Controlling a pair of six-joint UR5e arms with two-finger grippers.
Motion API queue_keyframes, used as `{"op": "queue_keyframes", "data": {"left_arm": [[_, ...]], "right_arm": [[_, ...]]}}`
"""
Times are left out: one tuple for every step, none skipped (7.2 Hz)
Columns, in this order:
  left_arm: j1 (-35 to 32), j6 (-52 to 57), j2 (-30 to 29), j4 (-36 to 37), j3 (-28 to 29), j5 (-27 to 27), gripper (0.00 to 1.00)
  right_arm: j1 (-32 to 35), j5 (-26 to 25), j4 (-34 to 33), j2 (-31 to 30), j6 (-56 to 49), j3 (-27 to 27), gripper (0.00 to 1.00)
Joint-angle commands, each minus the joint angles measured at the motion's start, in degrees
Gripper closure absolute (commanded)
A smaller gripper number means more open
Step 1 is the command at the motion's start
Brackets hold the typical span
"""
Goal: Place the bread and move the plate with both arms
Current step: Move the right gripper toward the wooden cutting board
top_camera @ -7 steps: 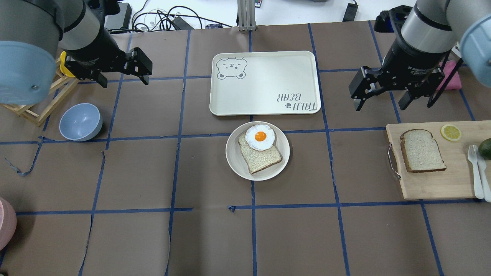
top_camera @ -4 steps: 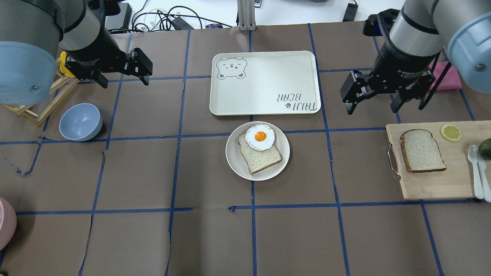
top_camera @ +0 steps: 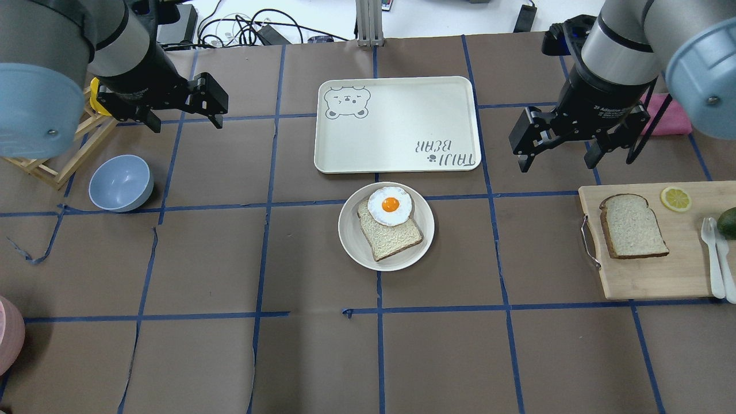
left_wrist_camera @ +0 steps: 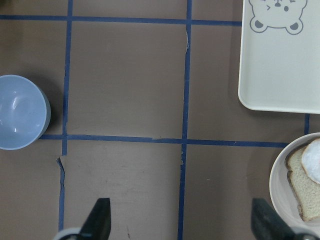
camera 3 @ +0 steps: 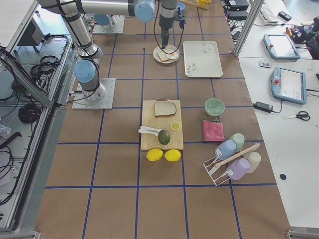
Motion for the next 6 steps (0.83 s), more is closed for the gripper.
{"op": "queue_keyframes", "data": {"left_arm": [[0.22, 0.02, 0.0, -0.06, -0.05, 0.0, 0.0], [0.13, 0.02, 0.0, 0.03, -0.05, 0.0, 0.0], [0.13, 0.28, -0.08, 0.03, -0.05, 0.0, 0.0], [0.13, 0.37, -0.08, 0.03, -0.05, 0.0, 0.0], [0.13, 0.37, -0.08, 0.03, -0.14, 0.0, 0.0], [0.13, 0.37, -0.08, 0.03, -0.05, 0.0, 0.0]], "right_arm": [[0.0, 0.19, -0.22, 0.19, -0.08, 0.02, 0.0], [0.0, 0.36, -0.14, 0.19, -0.08, 0.02, 0.0], [0.0, 0.36, -0.14, 0.19, -0.08, 0.02, 0.0], [0.0, 0.36, -0.22, 0.19, -0.08, 0.02, 0.0], [0.0, 0.27, -0.14, 0.19, -0.08, 0.11, 0.0], [0.0, -0.16, -0.05, 0.36, -0.16, 0.11, 0.0]]}}
